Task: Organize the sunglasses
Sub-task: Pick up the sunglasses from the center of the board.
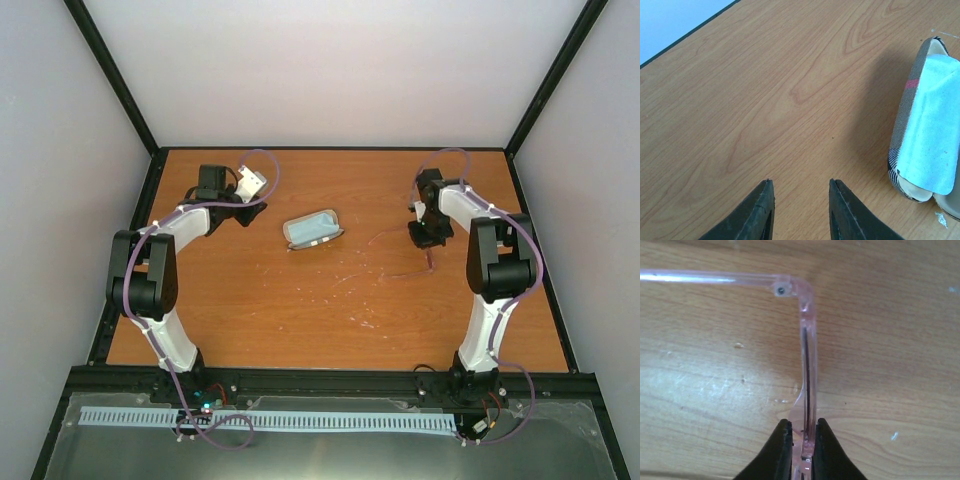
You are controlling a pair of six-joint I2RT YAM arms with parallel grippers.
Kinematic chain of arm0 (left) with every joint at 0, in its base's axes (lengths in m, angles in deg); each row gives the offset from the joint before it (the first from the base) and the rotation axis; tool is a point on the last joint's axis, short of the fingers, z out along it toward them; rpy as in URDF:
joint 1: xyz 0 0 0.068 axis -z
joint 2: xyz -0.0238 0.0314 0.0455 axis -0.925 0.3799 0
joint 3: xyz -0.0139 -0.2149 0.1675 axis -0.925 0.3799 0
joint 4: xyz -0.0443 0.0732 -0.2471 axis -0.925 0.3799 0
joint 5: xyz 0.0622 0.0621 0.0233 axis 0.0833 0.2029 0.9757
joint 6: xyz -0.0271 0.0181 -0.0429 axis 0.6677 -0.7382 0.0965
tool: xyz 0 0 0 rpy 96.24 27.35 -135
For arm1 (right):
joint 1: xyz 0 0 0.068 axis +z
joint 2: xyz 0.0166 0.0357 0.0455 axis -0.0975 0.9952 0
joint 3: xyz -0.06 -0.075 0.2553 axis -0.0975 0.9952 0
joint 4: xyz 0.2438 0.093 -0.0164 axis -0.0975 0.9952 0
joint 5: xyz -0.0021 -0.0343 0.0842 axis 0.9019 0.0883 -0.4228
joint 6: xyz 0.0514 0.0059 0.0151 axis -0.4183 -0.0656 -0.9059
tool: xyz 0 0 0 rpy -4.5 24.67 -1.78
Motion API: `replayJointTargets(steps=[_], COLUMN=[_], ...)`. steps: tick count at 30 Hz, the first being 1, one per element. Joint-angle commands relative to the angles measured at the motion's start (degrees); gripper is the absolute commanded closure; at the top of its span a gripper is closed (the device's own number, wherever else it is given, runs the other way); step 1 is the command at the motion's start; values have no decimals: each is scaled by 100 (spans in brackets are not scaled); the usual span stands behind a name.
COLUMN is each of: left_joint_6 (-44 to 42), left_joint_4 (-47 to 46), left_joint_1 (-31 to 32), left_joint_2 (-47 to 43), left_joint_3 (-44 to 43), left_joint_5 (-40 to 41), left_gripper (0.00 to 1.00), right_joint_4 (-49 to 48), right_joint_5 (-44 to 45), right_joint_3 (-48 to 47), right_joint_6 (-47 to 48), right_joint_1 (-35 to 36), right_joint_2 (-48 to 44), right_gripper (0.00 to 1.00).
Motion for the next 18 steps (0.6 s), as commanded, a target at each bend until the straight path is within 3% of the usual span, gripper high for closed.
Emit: replayJointTargets(steps=[1,6,10,14,18], left_joint_6=[-42,142,463,705,1211], left_joint_4=[-2,133,449,526,248], left_joint_1=[-18,-13,-11,89,429], left_joint_2=[-57,-104,-118,-165,-182], left_joint_3=[-240,-683,-1277,-1685,-1911], left_joint_5=[-133,-560,-1284,-2024,-2535], left_gripper=[68,68,73,80,82], right_joint_4=[73,451,536,56,-490], right_joint_5=[-82,-427,-1959,-3650,-4529], right_joint_3=[-214,-768,-978,-467,26], right_joint_6=[-57,-179,-351,-711,-989], right_joint_1=[-17,143,220,241,455], right_joint_2=[40,-460,-1196,-1788,-1978], right_gripper=[97,97,97,97,97])
